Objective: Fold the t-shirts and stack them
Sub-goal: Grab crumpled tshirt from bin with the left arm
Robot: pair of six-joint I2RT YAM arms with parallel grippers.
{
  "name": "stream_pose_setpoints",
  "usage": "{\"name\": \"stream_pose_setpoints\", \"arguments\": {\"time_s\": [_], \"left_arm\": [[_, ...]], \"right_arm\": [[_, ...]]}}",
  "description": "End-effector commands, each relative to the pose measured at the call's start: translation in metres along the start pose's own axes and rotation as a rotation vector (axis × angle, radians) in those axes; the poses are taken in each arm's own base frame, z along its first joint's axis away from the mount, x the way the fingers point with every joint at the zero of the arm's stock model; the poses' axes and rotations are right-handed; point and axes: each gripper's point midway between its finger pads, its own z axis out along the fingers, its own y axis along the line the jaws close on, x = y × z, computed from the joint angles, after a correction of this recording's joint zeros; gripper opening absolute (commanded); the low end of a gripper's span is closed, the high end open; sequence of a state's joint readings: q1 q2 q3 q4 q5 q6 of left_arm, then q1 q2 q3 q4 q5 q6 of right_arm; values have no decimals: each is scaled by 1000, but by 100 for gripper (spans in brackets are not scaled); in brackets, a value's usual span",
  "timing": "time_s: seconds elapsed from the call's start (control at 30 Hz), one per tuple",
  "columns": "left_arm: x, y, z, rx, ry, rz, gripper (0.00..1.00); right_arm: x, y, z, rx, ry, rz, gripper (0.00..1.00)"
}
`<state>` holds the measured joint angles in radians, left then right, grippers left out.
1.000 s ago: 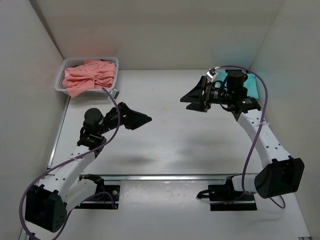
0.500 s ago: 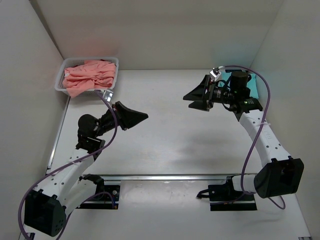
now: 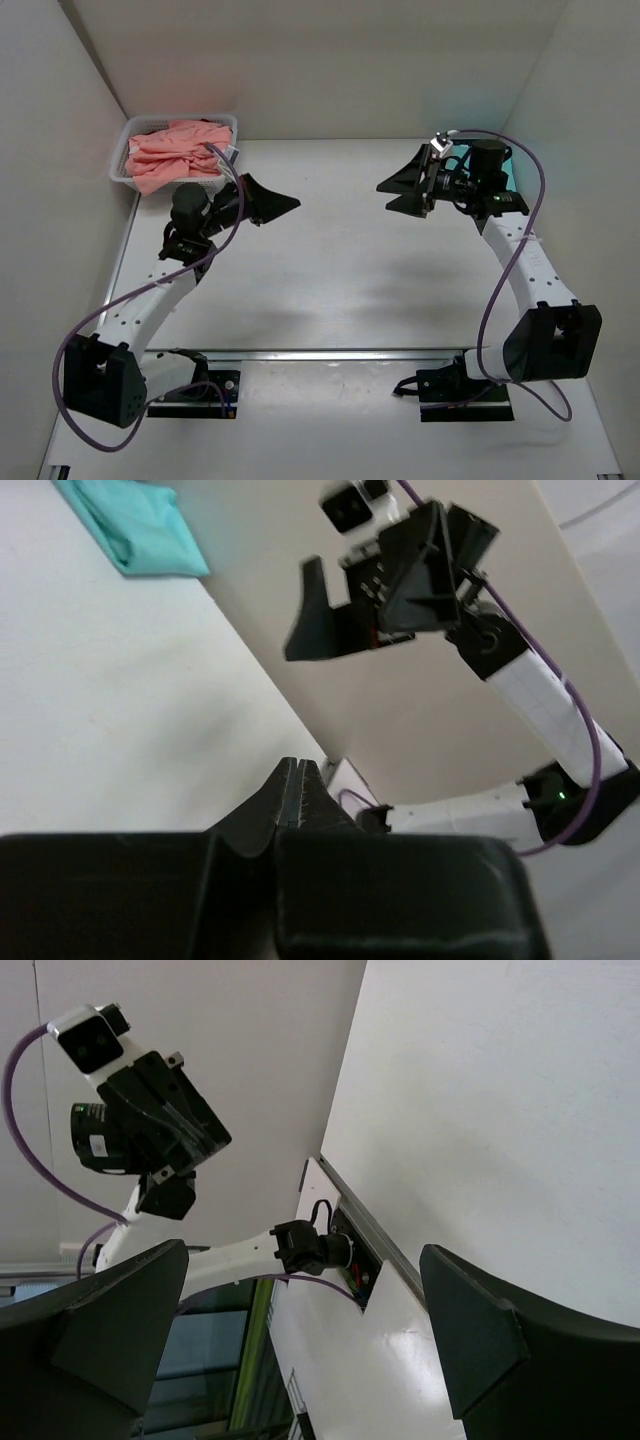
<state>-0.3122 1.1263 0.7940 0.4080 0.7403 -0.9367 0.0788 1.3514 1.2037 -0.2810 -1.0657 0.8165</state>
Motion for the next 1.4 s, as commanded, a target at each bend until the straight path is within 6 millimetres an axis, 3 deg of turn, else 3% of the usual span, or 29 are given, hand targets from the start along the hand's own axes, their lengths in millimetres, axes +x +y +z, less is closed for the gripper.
{"name": "stream_pose_setpoints", "arguments": {"time_s": [0.0,0.07,0.1,0.13,0.17,0.2,0.23,0.27,0.3,0.33,0.37,0.4,0.43,0.47,0.5,0.53,0.57,0.6,0.67,0.77,0.8,0.83,0.87,0.93,1.03,1.07,1.13,1.27,1.37], "left_arm": [[-33,18,-8,-88,-43,-26,0],[-69,33,-13,-144,-127,-14,0],[-77,62,-18,-253,-134,2,0],[-100,77,-22,-337,-172,67,0],[-119,74,-21,-357,-199,130,0],[-146,92,-26,-488,-277,192,0],[-152,111,-27,-565,-280,230,0],[-175,115,-31,-646,-341,251,0],[-187,128,-29,-703,-329,288,0],[-190,163,-37,-838,-307,273,1],[-205,182,-38,-920,-289,289,5],[-235,172,-36,-933,-332,323,8],[-232,206,-43,-1036,-292,294,13],[-247,219,-45,-1091,-297,292,18],[-275,211,-49,-1094,-351,304,30],[-269,243,-52,-1135,-304,260,39],[-281,256,-53,-1149,-312,237,42],[-297,244,-45,-1110,-349,232,46],[-299,294,-76,-1167,-373,85,41],[-299,322,-88,-1137,-426,-28,46],[-287,337,-96,-1187,-447,-62,46],[-294,337,-102,-1211,-501,-49,49],[-281,352,-110,-1250,-501,-76,51],[-282,364,-124,-1307,-563,-111,49],[-267,390,-134,-1401,-521,-167,49],[-267,397,-139,-1434,-511,-169,53],[-272,399,-140,-1461,-514,-137,63],[-280,409,-144,-1444,-544,-94,67],[-273,421,-146,-1459,-509,-106,66]], "right_arm": [[-22,7,-21,1,-62,-42,99],[-36,-4,-34,109,-115,-87,99],[-56,0,-40,165,-145,-236,99],[-73,9,-54,303,-196,-353,99],[-81,-17,-60,474,-196,-326,99],[-110,7,-80,580,-265,-471,100],[-118,5,-89,641,-274,-527,99],[-130,-1,-98,717,-299,-534,99],[-140,1,-110,681,-331,-540,99],[-148,-10,-130,675,-378,-482,99],[-150,-10,-129,603,-411,-453,99],[-156,-18,-141,592,-446,-444,99],[-161,-20,-150,617,-479,-440,99],[-163,-26,-154,666,-469,-482,99],[-161,-26,-154,709,-454,-515,99],[-161,-28,-149,742,-439,-549,99],[-158,-36,-149,762,-427,-531,99],[-156,-39,-146,744,-426,-514,99],[-155,-47,-141,731,-421,-483,99],[-150,-58,-139,752,-410,-444,99],[-150,-61,-139,754,-414,-433,100],[-148,-66,-138,751,-409,-411,99],[-146,-68,-137,732,-404,-397,99],[-141,-79,-137,721,-393,-365,99],[-136,-80,-136,711,-388,-365,99],[-136,-82,-137,713,-391,-352,99],[-134,-86,-134,710,-377,-348,99],[-120,-94,-123,715,-339,-325,99],[-113,-99,-122,713,-333,-306,99]]}}
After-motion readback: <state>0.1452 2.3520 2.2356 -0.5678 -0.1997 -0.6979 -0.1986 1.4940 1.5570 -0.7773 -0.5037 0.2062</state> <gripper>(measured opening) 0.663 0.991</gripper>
